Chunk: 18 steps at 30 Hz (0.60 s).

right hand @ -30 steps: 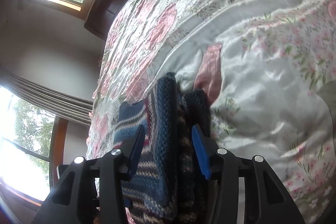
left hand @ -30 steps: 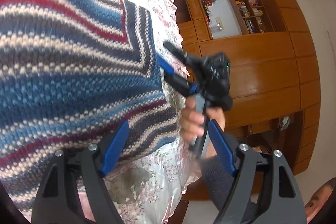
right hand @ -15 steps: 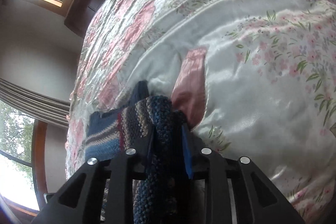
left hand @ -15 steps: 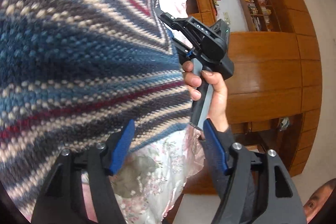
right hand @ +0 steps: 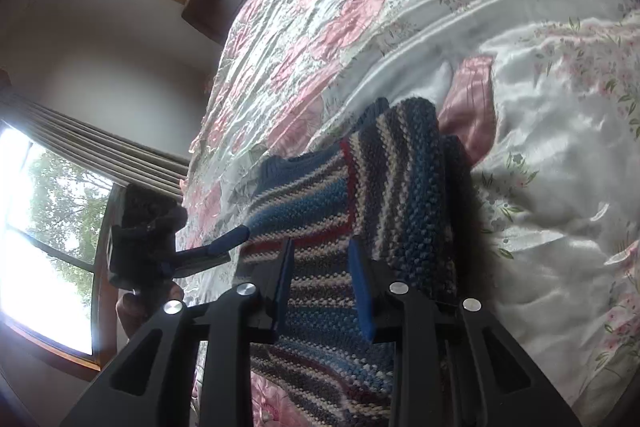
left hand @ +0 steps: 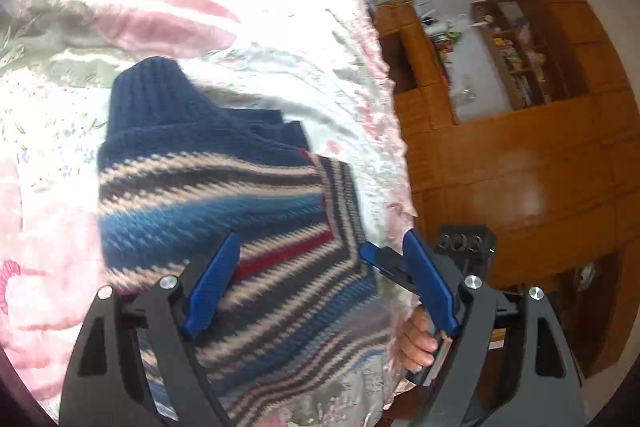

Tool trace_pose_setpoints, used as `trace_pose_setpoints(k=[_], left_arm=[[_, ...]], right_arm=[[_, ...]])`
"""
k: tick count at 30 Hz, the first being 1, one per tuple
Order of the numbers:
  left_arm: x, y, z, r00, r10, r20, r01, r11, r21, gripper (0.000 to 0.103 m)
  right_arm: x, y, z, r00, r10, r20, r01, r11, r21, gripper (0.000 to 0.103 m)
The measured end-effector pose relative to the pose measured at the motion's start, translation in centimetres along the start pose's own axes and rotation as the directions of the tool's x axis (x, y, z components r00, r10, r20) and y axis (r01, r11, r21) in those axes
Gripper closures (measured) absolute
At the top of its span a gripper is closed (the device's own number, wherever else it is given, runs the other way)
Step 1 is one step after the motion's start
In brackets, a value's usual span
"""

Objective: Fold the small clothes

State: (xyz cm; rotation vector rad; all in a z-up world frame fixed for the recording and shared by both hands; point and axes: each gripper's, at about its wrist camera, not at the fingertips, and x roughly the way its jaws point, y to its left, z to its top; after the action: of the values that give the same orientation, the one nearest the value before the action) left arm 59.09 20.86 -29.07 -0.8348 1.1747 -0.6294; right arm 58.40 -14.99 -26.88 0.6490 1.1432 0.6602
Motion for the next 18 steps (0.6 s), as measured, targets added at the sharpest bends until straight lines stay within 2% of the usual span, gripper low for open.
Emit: trace_pose_setpoints(k=[2, 3, 4, 6, 9, 10, 12, 15, 17, 18], left_arm=[[1.0, 1.7, 1.1, 0.999, 0.045, -0.026, -0.046, 0.999, -0.015, 0.029], [1.4, 2.2, 1.3, 0.997, 0.073, -0.025, -0.073, 0.997, -0.005, 0.034], [1.7, 2.4, 1.6, 0.996, 0.082, -0.026, -0.081, 0.997, 0.006, 0.039], [2.1, 2.3, 1.2, 0.996, 0.087, -0.025, -0.087, 0.996, 0.021, 0.039], [0.8, 1.3, 0.8, 0.997, 0.072, -0.001, -0.072, 0.997, 0.011, 0.033], [-0.4, 1.2, 0.5, 0.998, 0.059, 0.026, -0.06, 0.998, 0.026, 0.027], [-1.4, -0.3, -0.9, 0.999, 0.003, 0.033, -0.006, 0.996, 0.085, 0.027], [-1.0, -2.0, -3.1, 0.998, -0.062, -0.018, 0.064, 0.989, 0.136, 0.029], [0.4, -1.5, -3.8, 0.998, -0.032, -0.055, 0.039, 0.99, 0.132, 0.031], [1.1, -0.3, -3.9, 0.997, -0.006, -0.073, 0.014, 0.993, 0.114, 0.04]], right_arm=[[0.9, -2.4, -0.1, 0.999, -0.032, -0.015, 0.032, 0.999, 0.032, 0.097], [1.0, -3.8, -0.2, 0.999, -0.053, -0.003, 0.053, 0.998, 0.042, 0.103], [1.1, -5.3, -0.2, 1.0, -0.03, 0.009, 0.029, 0.996, 0.078, 0.103], [1.1, -7.0, -0.5, 0.999, 0.034, 0.017, -0.036, 0.99, 0.137, 0.103], [-0.4, -5.9, -0.8, 0.997, 0.06, 0.04, -0.064, 0.989, 0.13, 0.101], [-1.2, -5.0, -1.0, 0.996, 0.075, 0.049, -0.08, 0.99, 0.113, 0.094], [-2.5, -3.4, -1.8, 0.991, 0.122, 0.051, -0.125, 0.99, 0.072, 0.094], [-2.4, -2.3, -3.2, 0.991, 0.129, 0.019, -0.13, 0.991, 0.043, 0.093], [-1.6, -3.4, -4.0, 0.996, 0.093, 0.006, -0.093, 0.994, 0.062, 0.097], [-1.3, -4.4, -4.5, 0.995, 0.097, 0.003, -0.096, 0.991, 0.09, 0.103]])
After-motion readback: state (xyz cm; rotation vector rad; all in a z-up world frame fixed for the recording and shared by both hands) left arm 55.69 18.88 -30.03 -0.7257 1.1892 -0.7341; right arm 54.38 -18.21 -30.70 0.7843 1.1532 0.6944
